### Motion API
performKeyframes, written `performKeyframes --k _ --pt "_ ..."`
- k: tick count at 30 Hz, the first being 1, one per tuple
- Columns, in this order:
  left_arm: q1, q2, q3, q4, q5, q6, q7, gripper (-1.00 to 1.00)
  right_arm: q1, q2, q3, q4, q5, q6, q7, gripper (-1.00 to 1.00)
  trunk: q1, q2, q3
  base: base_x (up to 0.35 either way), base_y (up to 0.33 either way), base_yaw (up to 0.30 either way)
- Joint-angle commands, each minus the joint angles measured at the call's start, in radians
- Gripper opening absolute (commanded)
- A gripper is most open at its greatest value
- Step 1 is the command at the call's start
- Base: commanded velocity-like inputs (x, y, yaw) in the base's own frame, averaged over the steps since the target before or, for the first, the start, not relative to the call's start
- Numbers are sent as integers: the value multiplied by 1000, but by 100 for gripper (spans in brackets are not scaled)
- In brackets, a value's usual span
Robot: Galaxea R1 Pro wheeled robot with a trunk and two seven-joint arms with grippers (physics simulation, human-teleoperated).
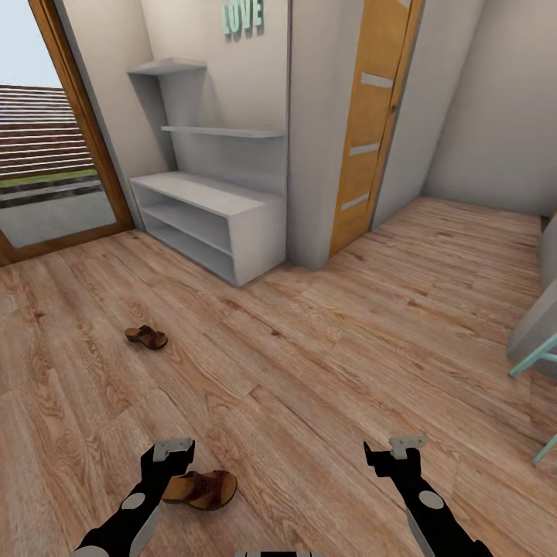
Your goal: Pick up the two gym shoes and the two sandals from the corridor floor and place them onto the hallstand (shoe rack) in the corridor, making sure they are on the rack and not on the floor. Arrange them so the two gym shoes are next to each other and the two sandals are next to each other.
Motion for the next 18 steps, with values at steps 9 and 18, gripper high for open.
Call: performKeyframes --k 9,18 --pt "-1 0 3 2 -2 -2 0 100 0 0 -3 0 2 -6 0 100 0 0 -1 24 88 0" --pt "-1 0 3 1 -2 -2 0 100 0 -1 -4 0 2 -7 0 100 0 0 0 69 245 -12"
